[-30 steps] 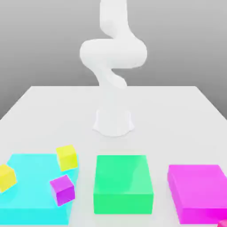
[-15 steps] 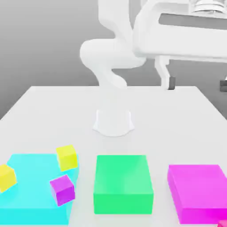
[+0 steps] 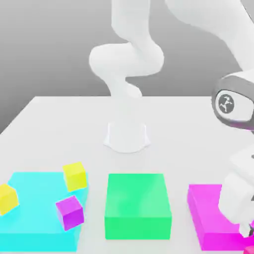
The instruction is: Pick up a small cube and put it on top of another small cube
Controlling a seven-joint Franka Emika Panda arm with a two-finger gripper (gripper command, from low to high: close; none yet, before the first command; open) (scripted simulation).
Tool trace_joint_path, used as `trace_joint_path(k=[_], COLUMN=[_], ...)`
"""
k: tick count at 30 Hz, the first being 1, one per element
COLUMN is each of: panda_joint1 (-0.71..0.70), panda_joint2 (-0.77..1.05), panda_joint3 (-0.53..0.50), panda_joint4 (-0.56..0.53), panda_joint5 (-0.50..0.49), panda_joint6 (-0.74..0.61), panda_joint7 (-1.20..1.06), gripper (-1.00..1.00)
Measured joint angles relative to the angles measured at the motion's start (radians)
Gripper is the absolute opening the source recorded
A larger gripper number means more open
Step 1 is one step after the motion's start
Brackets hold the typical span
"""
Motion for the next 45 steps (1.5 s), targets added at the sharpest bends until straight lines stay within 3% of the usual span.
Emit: trace_joint_path(k=[4, 5, 12, 17, 28, 31, 35, 36, 42, 45], panda_joint1=[0.039, 0.046, 0.048, -0.011, -0.288, -0.445, -0.669, -0.618, -0.590, -0.575], panda_joint2=[0.144, 0.171, 0.173, 0.017, -0.352, -0.474, -0.453, -0.426, -0.403, -0.460], panda_joint3=[-0.029, -0.038, -0.039, -0.024, -0.227, -0.291, -0.234, -0.207, -0.193, -0.185], panda_joint4=[0.034, 0.040, 0.041, -0.019, -0.310, -0.405, -0.469, -0.478, -0.482, -0.470], panda_joint5=[-0.034, -0.043, -0.040, 0.016, 0.156, 0.212, 0.239, 0.234, 0.227, 0.238], panda_joint6=[0.083, 0.103, 0.105, 0.009, -0.052, -0.070, 0.020, 0.056, 0.083, 0.014], panda_joint7=[0.029, 0.035, 0.033, 0.003, -0.016, -0.028, -0.035, -0.031, -0.026, -0.033], gripper=[0.00, -1.00, -1.00, -1.00, -1.00, -1.00, -1.00, 1.00, 1.00, 1.00])
